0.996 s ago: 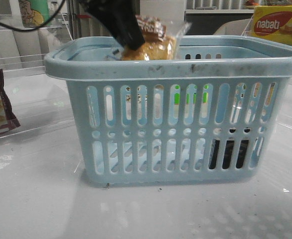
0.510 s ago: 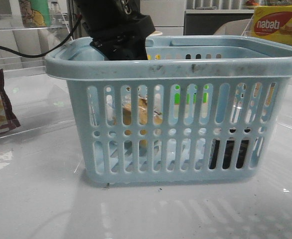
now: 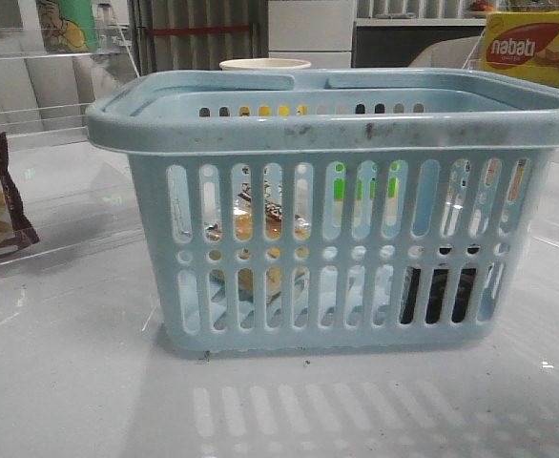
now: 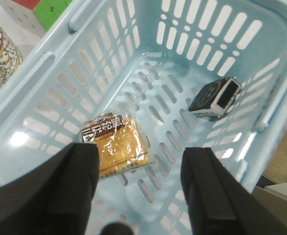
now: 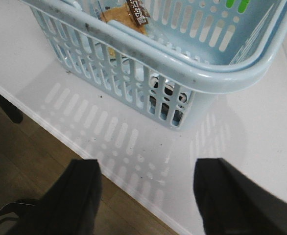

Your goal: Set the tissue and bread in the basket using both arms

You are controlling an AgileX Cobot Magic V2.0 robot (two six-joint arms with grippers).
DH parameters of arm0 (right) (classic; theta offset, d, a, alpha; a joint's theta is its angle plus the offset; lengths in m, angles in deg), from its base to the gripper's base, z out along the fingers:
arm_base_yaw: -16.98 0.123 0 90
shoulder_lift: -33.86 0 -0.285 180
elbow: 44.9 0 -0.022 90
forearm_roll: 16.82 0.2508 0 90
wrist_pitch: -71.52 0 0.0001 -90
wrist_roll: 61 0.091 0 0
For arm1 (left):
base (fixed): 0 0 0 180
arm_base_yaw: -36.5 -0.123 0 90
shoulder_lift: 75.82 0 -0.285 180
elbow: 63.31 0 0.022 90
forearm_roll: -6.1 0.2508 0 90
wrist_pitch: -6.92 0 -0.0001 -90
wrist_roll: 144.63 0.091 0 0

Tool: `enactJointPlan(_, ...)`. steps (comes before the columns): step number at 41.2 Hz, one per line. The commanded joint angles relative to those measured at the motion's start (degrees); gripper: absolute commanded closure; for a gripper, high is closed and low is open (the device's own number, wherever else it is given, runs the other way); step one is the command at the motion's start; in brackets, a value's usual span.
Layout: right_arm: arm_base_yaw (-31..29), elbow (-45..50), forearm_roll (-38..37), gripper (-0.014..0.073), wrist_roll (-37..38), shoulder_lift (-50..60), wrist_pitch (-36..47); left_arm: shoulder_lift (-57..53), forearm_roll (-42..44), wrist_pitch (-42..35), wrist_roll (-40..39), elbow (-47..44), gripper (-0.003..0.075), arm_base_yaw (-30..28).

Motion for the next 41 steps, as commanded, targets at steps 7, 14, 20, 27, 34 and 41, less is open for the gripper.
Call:
enactJointPlan(7, 0.0, -1.5, -0.5, 0.0075, -0.4, 0.0, 3.8, -16.3, -1.5, -7.0, -0.5, -13.5, 0.0318, 0.3)
enactJointPlan(14, 0.0, -1.5, -0.5, 0.0075, -0.4, 0.0, 3.8, -26.6, -1.5, -8.9, -0.7, -24.4, 0.0318, 0.3)
enactJointPlan(20, 0.0, -1.5, -0.5, 0.0075, -0.4, 0.0, 4.0, -35.6, -1.4, -10.9, -2.5, -32.4, 0.0318, 0.3)
enactJointPlan(27, 0.0, -1.5, -0.5, 0.0075, -0.4, 0.0, 3.7, -44.7, -0.6, -13.4, -4.6, -40.7, 0.0318, 0.3)
enactJointPlan(34, 0.0, -1.5, -0.6, 0.0075, -0.4, 0.0, 3.5, -52.2, 6.8, -16.7, -13.0, -46.0, 0.0318, 0.3)
enactJointPlan(41, -0.1, -1.5, -0.6, 0.0075, -0.4, 0.0, 3.5, -54.5, 9.7, -18.7, -16.5, -49.0, 0.0318, 0.3)
